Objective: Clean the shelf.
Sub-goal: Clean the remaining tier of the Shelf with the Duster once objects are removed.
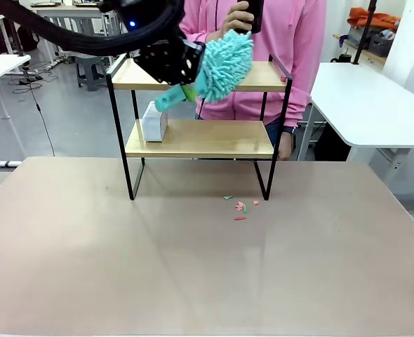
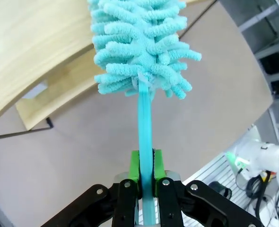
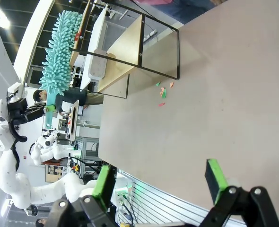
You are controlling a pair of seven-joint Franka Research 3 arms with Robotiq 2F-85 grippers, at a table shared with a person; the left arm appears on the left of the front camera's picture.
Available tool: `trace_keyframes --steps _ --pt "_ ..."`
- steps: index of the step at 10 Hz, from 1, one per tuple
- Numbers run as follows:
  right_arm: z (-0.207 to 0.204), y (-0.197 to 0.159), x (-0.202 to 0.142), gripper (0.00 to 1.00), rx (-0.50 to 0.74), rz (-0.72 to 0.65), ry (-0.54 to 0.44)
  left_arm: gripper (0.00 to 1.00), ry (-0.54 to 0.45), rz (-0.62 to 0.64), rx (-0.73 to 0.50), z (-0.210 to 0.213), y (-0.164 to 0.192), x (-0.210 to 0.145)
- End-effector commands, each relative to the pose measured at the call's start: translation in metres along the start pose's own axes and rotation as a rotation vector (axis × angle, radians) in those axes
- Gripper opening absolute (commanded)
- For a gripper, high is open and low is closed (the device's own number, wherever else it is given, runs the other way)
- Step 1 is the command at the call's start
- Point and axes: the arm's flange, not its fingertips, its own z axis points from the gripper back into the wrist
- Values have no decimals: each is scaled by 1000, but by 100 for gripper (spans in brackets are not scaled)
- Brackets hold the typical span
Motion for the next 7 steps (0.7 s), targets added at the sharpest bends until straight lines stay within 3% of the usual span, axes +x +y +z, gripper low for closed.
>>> trace_keyframes --steps 1,4,7 --pt "-2 1 2 100 25 22 -18 12 57 -97 -8 -5 -18 10" --pt "-2 1 2 100 25 22 -18 12 129 -204 -110 3 -35 6" --pt "-2 1 2 100 25 22 -18 12 179 -285 -194 40 -19 -16"
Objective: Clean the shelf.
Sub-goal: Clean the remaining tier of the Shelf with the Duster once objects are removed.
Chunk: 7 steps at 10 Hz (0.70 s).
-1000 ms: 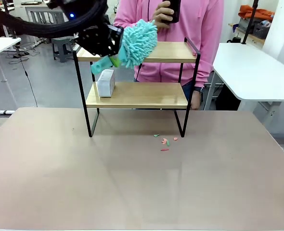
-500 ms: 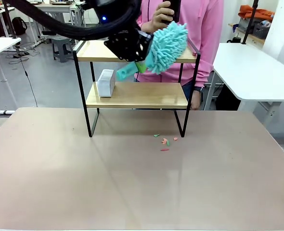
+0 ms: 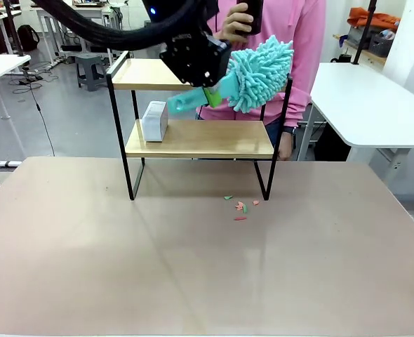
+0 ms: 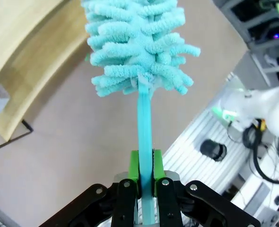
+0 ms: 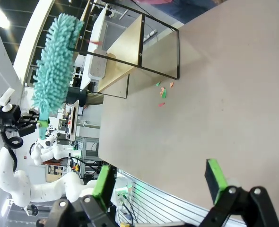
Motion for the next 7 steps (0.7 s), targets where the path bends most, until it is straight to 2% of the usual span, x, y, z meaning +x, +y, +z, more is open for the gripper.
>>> trace_keyframes --steps 1,2,7 --pt "-2 1 2 100 25 23 -18 12 43 -79 -62 30 12 -31" --pt "-2 1 2 100 25 23 -18 12 58 -113 -87 46 17 -46" --pt "-2 1 2 100 25 23 -18 12 -107 -54 -101 109 59 -116"
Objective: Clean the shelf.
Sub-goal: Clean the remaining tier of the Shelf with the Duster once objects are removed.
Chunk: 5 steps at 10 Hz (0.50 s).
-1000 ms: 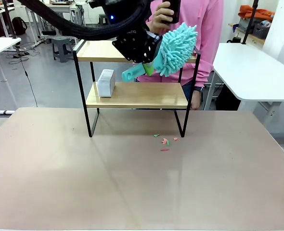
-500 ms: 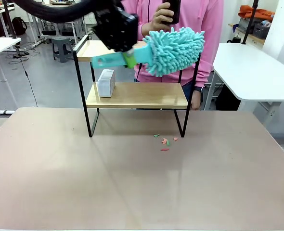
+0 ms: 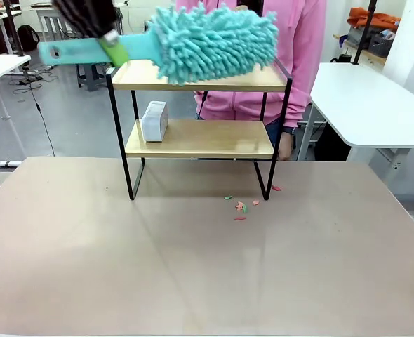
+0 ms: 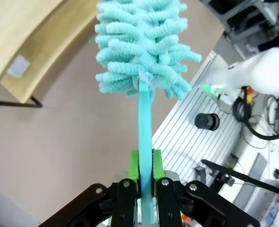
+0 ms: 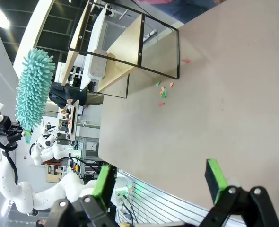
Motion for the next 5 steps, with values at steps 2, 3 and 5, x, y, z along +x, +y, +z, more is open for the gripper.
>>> trace_keyframes --steps 2,3,5 --pt "-3 1 2 100 25 24 -19 12 -49 4 -92 25 29 -57" --pt "-3 1 2 100 25 24 -19 12 -61 25 -124 30 39 -75" --pt "-3 1 2 100 25 24 -19 12 -149 95 -161 45 56 -116"
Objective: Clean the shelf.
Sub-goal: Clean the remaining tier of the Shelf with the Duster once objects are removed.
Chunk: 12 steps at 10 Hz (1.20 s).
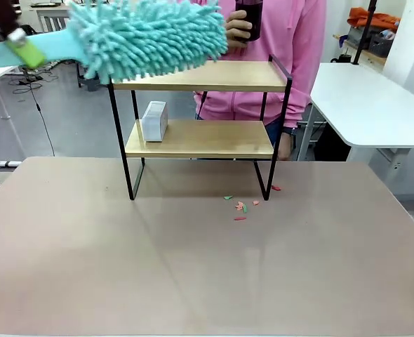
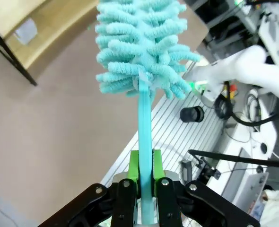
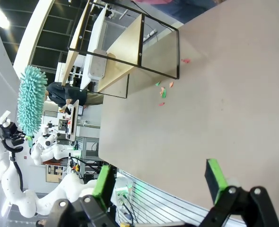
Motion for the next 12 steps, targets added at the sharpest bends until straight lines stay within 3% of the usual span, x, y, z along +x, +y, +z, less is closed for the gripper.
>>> trace_keyframes --steps 1,3,4,6,8,9,10,11,12 --pt "-2 1 2 100 25 24 -19 12 -178 68 -60 22 12 -43" --pt "-2 1 2 100 25 24 -19 12 -544 301 -15 73 36 -113" --pt "-2 1 2 100 25 24 -19 12 -629 446 38 84 45 -143" --pt "-2 1 2 100 25 24 -19 12 -630 724 58 83 76 -178" --pt "-2 1 2 100 25 24 -19 12 -563 982 19 68 144 -204" --pt "-2 1 2 100 25 24 -19 12 -449 1037 -94 53 196 -210" --pt "-2 1 2 100 25 24 -19 12 -429 1045 -104 38 229 -210" --pt "-2 1 2 100 25 24 -19 12 -476 967 -142 26 243 -204" --pt "-2 1 2 100 25 24 -19 12 -451 1034 -44 32 199 -225"
